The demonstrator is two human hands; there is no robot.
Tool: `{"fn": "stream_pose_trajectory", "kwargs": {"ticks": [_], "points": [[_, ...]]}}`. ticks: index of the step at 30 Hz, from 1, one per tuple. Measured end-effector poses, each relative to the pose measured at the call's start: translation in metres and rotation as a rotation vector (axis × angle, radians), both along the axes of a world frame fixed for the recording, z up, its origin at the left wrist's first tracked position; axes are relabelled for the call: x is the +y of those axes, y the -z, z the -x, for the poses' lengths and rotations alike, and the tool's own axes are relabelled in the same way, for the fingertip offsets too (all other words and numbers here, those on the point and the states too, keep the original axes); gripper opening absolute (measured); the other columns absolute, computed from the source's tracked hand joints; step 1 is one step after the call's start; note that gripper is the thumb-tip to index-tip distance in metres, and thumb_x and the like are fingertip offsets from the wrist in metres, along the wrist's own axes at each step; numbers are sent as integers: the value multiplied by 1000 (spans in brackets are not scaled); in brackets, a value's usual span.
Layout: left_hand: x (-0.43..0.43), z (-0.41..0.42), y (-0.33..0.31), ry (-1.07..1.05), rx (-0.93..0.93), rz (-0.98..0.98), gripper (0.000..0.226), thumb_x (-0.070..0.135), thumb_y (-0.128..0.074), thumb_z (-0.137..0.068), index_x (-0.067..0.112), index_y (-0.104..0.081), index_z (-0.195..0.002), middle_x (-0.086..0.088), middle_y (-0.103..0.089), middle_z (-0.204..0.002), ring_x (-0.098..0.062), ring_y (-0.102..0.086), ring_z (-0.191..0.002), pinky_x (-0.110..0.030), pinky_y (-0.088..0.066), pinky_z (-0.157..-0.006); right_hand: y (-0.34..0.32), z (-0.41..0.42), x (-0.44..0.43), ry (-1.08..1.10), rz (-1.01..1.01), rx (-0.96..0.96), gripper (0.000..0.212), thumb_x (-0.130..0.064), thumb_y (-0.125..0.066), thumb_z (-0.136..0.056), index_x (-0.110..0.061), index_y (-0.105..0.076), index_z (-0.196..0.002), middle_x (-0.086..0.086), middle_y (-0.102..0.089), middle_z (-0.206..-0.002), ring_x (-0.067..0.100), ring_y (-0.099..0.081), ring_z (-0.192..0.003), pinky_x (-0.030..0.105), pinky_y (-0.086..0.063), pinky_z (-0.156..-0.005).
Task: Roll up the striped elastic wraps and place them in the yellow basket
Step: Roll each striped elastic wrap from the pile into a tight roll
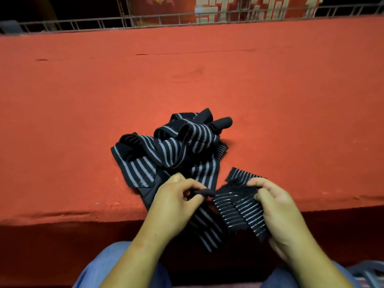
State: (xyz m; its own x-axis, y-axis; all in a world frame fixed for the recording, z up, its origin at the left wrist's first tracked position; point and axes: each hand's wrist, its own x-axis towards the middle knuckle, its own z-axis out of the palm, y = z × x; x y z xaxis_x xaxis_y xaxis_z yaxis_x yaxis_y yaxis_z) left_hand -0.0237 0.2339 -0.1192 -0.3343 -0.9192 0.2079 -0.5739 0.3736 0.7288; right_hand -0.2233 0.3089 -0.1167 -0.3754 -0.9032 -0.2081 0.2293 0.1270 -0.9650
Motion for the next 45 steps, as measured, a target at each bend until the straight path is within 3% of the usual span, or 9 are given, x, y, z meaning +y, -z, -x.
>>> {"fn": "stream_pose_trajectory", "kwargs": {"ticks": [9, 13, 20, 24, 27, 31, 34, 38, 45], "points": [[-9, -9, 9, -146, 283, 2, 15, 18, -75, -92, 31, -72, -84, 7, -65, -100, -4, -65, -80, -10, -46, -72, -2, -1, -9, 163, 132, -42, 42, 6, -39, -98, -22, -63, -78, 14, -64, -76, 22, -56, -62, 30, -47, -55], [-26, -24, 5, -371, 753, -202, 17, 22, -57, -106, 15, -65, -93, 7, -75, -79, -14, -75, -76, -25, -58, -66, -5, 12, -9, 322, 194, -120, 36, 3, -38, -101, -18, -59, -82, -2, -67, -64, 8, -58, -50, 18, -49, -46], [-43, -50, -18, -510, 1607, -276, 11, 17, -45, -110, 13, -55, -107, -7, -67, -117, -21, -77, -104, -29, -60, -91, 1, 6, -13, 241, 95, 17, 44, 2, -38, -98, -26, -67, -80, 14, -67, -80, 26, -58, -64, 36, -50, -59], [-48, -58, -8, -528, 1460, -298, 10, 8, -49, -109, 13, -51, -117, -5, -63, -122, -23, -72, -116, -32, -56, -103, 3, 2, -18, 217, 36, 142, 39, -1, -46, -99, -27, -70, -82, 14, -68, -82, 28, -58, -69, 47, -48, -67], [-48, -53, -3, -517, 1312, -260, 33, 2, -58, -103, 15, -52, -132, -8, -62, -130, -17, -67, -124, -20, -56, -94, 1, 0, -19, 207, 8, 241, 32, -3, -55, -100, -27, -71, -84, 9, -70, -81, 24, -61, -65, 40, -49, -63], [-46, -45, -5, -473, 1110, -118, 48, -4, -64, -97, 26, -52, -132, 5, -67, -110, -1, -71, -97, -17, -56, -82, -6, 0, -36, 113, -15, 409, 16, -16, -78, -91, -28, -75, -101, -5, -79, -92, 12, -75, -81, 35, -59, -73], [-41, -43, -2, -500, 899, -25, 52, 6, -73, -94, 37, -53, -132, 3, -70, -113, -6, -69, -99, -19, -57, -80, -13, 4, -65, -34, -111, 636, 50, -24, -85, -85, -29, -66, -131, -8, -72, -118, 10, -71, -101, 30, -54, -94], [-39, -49, 2, -608, 817, 7, 14, 27, -78, -93, 30, -69, -104, 7, -75, -92, -2, -70, -80, -26, -59, -75, -22, 2, -111, -180, -273, 803, 95, -41, -86, -81, -15, -39, -159, 5, -54, -153, 20, -53, -138, 28, -39, -110], [-43, -59, 6, -723, 895, 79, 24, 30, -75, -95, 33, -52, -102, 10, -46, -74, -11, -44, -60, -33, -38, -58, -25, 0, -144, -325, -412, 1040, 52, -57, -80, -77, -20, -66, -110, 7, -74, -110, 31, -69, -108, 32, -49, -80]]}}
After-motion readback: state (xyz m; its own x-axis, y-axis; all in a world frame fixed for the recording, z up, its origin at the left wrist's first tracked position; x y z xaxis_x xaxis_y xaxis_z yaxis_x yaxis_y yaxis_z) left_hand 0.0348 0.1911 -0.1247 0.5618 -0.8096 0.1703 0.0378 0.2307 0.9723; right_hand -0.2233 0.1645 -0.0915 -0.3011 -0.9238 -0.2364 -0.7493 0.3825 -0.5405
